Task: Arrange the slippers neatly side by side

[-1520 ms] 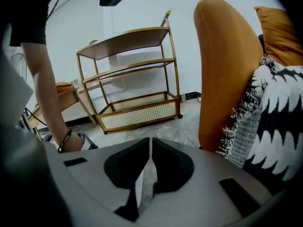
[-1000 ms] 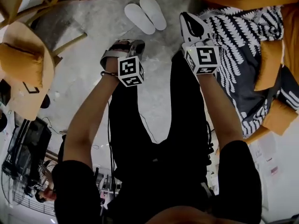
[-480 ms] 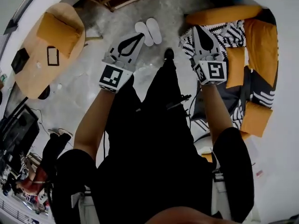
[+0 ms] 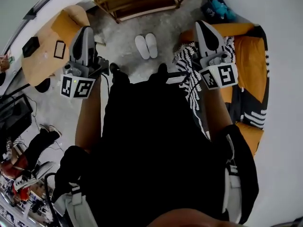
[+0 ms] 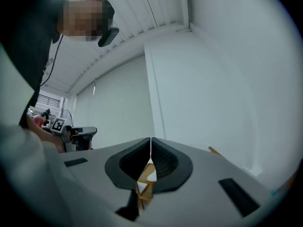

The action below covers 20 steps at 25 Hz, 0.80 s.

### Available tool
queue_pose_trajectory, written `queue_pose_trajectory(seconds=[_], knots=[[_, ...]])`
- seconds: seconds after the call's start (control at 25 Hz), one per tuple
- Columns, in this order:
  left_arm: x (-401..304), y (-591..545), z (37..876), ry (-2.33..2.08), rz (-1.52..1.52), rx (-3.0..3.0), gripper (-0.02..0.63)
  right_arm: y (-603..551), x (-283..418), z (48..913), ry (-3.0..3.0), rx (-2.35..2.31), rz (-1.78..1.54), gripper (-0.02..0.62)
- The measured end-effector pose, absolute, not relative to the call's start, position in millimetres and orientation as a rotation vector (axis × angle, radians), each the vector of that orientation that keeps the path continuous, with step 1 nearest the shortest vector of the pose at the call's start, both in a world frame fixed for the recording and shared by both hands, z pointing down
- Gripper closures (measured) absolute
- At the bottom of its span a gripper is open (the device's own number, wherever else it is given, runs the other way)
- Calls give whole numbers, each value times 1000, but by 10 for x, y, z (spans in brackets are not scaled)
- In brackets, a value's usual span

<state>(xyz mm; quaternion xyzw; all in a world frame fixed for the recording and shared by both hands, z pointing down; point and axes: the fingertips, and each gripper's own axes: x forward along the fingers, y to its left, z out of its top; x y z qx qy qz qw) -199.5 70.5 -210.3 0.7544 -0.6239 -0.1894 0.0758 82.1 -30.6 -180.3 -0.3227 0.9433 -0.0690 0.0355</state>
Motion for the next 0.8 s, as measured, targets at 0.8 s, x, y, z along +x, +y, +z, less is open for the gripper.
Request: queue_pose_trajectory(seconds=[0.8], knots=[[-1058,1479,-2277,-1982,-405,2191,591,145,1299,-2010,2912,-701,-343,565]])
